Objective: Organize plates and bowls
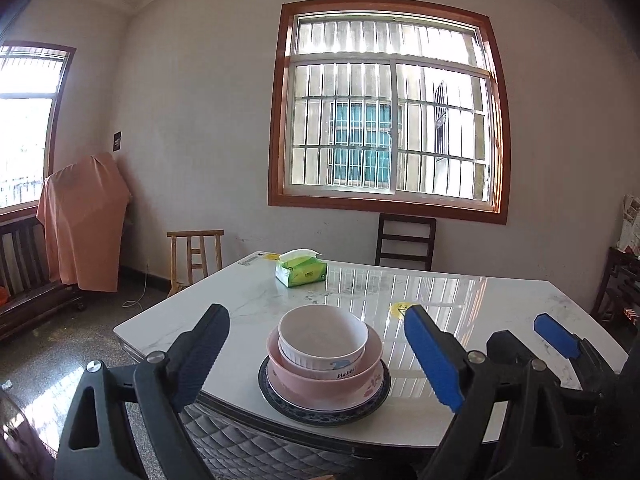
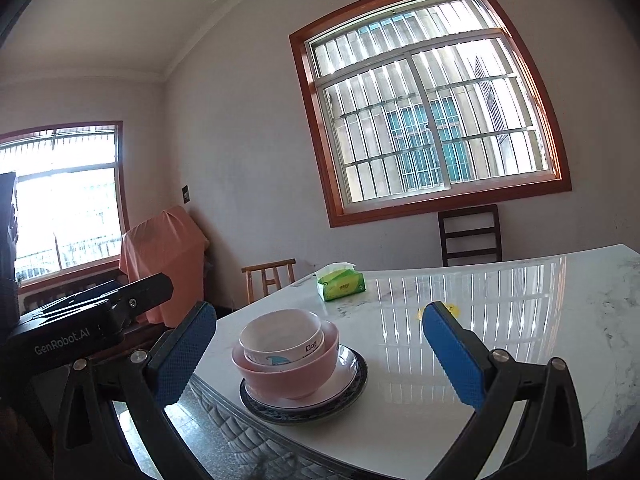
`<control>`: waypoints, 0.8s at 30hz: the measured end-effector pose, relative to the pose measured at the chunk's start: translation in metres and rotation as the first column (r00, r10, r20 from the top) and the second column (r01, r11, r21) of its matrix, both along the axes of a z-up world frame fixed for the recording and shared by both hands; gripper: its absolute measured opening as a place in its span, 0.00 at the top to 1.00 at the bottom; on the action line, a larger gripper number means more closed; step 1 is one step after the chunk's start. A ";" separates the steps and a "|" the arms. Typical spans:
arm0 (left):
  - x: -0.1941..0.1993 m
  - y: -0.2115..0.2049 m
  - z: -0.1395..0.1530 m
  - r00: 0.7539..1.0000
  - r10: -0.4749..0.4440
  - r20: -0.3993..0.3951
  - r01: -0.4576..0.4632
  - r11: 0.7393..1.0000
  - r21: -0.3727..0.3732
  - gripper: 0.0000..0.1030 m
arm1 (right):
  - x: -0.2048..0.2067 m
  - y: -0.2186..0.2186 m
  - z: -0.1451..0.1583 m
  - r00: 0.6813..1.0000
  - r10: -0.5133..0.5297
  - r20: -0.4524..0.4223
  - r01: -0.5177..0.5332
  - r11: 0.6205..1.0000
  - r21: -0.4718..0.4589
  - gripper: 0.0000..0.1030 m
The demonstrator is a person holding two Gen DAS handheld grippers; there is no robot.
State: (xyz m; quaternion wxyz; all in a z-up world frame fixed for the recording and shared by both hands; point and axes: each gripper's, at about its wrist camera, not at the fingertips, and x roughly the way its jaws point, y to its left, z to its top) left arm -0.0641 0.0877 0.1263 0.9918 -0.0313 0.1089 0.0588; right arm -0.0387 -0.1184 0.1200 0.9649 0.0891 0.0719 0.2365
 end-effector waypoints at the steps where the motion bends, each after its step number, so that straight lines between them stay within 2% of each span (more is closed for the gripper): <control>1: -0.001 0.001 0.000 1.000 -0.001 0.002 0.001 1.000 -0.002 0.12 | 0.000 -0.001 -0.001 1.000 0.000 -0.001 0.000 1.000 0.001 0.00; 9: 0.004 0.008 -0.005 1.000 0.002 -0.026 -0.003 1.000 -0.027 0.12 | 0.000 0.000 -0.006 1.000 0.001 -0.019 -0.002 1.000 -0.012 0.00; 13: 0.011 0.013 -0.013 0.998 0.018 -0.065 -0.020 0.999 -0.030 0.12 | 0.001 0.000 -0.008 1.000 0.013 -0.028 -0.013 1.000 -0.011 0.00; 20: 0.014 0.022 -0.033 0.991 0.089 -0.096 -0.090 0.996 -0.008 0.12 | 0.009 0.011 -0.017 0.998 0.028 -0.050 -0.030 0.998 -0.055 0.00; 24: 0.020 0.024 -0.042 0.988 0.096 -0.124 -0.097 0.995 0.003 0.12 | 0.011 0.012 -0.021 0.998 0.027 -0.060 -0.031 0.998 -0.059 0.00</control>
